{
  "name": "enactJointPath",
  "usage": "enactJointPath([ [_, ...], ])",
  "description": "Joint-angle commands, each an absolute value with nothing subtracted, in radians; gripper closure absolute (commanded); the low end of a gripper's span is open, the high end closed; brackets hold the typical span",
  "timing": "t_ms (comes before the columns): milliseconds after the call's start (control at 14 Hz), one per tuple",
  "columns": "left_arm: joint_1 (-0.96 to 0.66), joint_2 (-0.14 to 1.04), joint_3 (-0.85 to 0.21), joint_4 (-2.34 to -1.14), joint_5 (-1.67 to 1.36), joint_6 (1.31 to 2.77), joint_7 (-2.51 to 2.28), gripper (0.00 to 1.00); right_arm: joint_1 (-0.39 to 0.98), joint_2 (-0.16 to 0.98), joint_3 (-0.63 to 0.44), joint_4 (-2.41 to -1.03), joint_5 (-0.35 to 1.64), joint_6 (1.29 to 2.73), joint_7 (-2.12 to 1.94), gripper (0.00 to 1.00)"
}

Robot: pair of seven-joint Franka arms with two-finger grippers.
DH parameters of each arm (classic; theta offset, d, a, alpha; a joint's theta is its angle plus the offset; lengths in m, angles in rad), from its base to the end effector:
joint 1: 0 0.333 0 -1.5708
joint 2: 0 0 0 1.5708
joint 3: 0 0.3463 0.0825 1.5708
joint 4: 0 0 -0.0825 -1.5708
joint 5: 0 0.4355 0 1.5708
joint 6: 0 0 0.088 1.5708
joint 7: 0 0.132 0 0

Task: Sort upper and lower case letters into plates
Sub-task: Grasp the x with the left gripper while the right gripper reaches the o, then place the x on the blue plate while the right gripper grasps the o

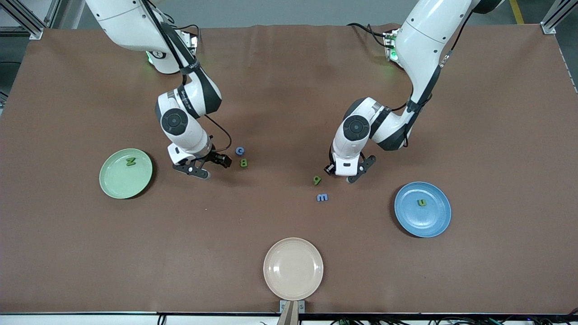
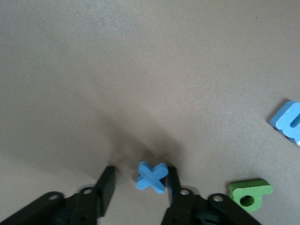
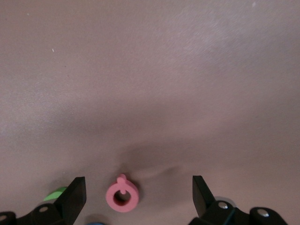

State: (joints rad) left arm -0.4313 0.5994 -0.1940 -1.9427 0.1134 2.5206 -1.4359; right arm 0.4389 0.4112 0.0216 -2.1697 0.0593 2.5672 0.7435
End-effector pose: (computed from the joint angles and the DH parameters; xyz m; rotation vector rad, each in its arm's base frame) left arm 0.5393 -0.3885 0.1325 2.9070 1.1452 -0.0640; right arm 0.5389 0.2677 0.1594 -3.0720 0.5190 0.0535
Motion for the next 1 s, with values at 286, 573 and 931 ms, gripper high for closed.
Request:
enactJointPath([
  [286,-0.419,0.588,-0.186,-1.924,0.133,2.525,-1.451,0.99,0.5,0.471,0.011,-2.138,0.06,2.569,0.819,0.18],
  [573,-0.303,0.546,-0.183,-1.863,0.221,2.435,-1.363,1.0,0.518,0.471,0.011,-2.143,0.06,2.556,0.821,0.35],
  [931,-0.134,0.541,-0.184,-1.73,0.23,2.263,-1.016,1.0,0.518,0.471,0.011,-2.148,0.06,2.539,0.816,0.49],
])
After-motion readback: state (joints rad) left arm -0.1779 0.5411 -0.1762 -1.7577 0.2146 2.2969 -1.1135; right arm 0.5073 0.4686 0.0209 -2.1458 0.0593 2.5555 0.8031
